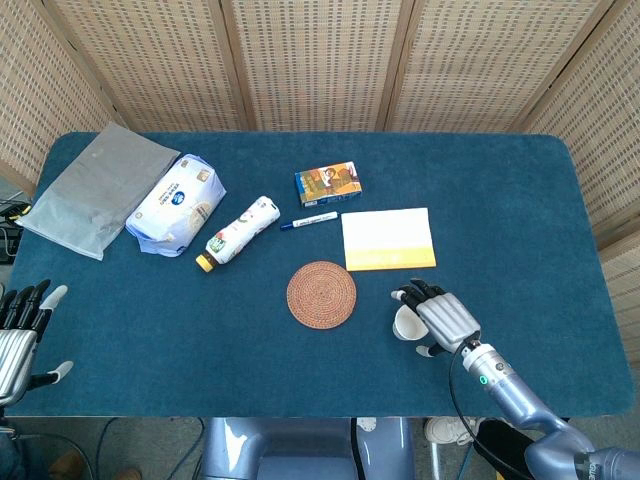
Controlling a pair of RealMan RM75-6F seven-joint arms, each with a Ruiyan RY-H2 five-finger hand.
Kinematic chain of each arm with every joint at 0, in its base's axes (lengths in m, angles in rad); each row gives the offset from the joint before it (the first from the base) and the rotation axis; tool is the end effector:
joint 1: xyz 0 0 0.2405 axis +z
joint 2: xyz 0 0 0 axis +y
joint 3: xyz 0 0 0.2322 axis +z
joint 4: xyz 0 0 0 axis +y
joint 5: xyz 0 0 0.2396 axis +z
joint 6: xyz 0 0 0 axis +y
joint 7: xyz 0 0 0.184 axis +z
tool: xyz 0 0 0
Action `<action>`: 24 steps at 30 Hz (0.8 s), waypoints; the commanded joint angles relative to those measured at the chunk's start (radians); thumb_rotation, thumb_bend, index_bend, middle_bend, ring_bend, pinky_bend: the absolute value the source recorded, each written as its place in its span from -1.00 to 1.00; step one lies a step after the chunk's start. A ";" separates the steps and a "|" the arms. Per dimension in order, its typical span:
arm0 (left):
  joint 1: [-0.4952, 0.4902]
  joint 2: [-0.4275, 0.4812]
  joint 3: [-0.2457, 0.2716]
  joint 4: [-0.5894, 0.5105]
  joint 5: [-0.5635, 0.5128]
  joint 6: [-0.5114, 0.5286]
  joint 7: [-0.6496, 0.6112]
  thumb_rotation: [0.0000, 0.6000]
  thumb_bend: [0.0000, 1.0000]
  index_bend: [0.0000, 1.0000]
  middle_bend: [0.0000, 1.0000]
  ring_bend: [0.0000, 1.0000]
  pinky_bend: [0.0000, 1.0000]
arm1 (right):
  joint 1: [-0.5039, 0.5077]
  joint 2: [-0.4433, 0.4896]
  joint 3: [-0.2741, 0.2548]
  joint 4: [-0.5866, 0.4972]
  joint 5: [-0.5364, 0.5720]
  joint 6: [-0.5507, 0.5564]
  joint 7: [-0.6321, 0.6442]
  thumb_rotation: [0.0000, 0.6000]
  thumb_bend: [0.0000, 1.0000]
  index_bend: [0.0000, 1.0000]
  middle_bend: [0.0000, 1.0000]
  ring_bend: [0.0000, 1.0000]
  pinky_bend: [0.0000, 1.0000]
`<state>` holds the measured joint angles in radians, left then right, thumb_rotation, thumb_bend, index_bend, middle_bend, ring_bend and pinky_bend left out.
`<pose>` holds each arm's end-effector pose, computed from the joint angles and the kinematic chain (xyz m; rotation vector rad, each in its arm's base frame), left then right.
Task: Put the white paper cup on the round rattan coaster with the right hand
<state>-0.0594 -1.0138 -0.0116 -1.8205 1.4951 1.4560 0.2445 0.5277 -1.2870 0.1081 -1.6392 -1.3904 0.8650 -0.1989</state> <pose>-0.2765 0.2020 0.1208 -1.4673 -0.8607 -0.7403 -0.1875 -0.3127 -0.0235 2.0033 -0.9833 0.7930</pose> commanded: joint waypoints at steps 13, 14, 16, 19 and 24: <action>0.001 0.005 0.002 -0.001 0.001 0.008 -0.011 1.00 -1.00 -1.00 -1.00 -1.00 -1.00 | 0.046 -0.070 0.006 0.072 -0.031 0.032 0.093 1.00 -0.64 -0.15 -0.03 -0.10 0.29; 0.000 0.005 0.002 -0.001 0.000 0.007 -0.013 1.00 -1.00 -1.00 -1.00 -1.00 -1.00 | 0.049 -0.070 0.007 0.073 -0.041 0.038 0.102 1.00 -0.63 -0.15 -0.02 -0.10 0.29; -0.001 0.006 0.002 -0.001 -0.001 0.006 -0.015 1.00 -1.00 -1.00 -1.00 -1.00 -1.00 | 0.058 -0.066 0.012 0.069 -0.054 0.045 0.116 1.00 -0.62 -0.15 -0.02 -0.10 0.29; -0.004 0.007 0.001 -0.002 -0.003 0.002 -0.016 1.00 -1.00 -1.00 -1.00 -1.00 -1.00 | 0.083 -0.059 0.035 0.054 -0.060 0.043 0.129 1.00 -0.61 -0.17 -0.02 -0.10 0.29; -0.008 0.012 -0.003 -0.002 -0.016 -0.007 -0.029 1.00 -1.00 -1.00 -1.00 -1.00 -1.00 | 0.166 -0.077 0.106 0.061 -0.003 -0.026 0.157 1.00 -0.60 -0.18 -0.02 -0.10 0.29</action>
<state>-0.0667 -1.0028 -0.0134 -1.8227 1.4806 1.4507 0.2173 0.6576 -1.3526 0.1837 -1.5842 -1.4237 0.8746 -0.0556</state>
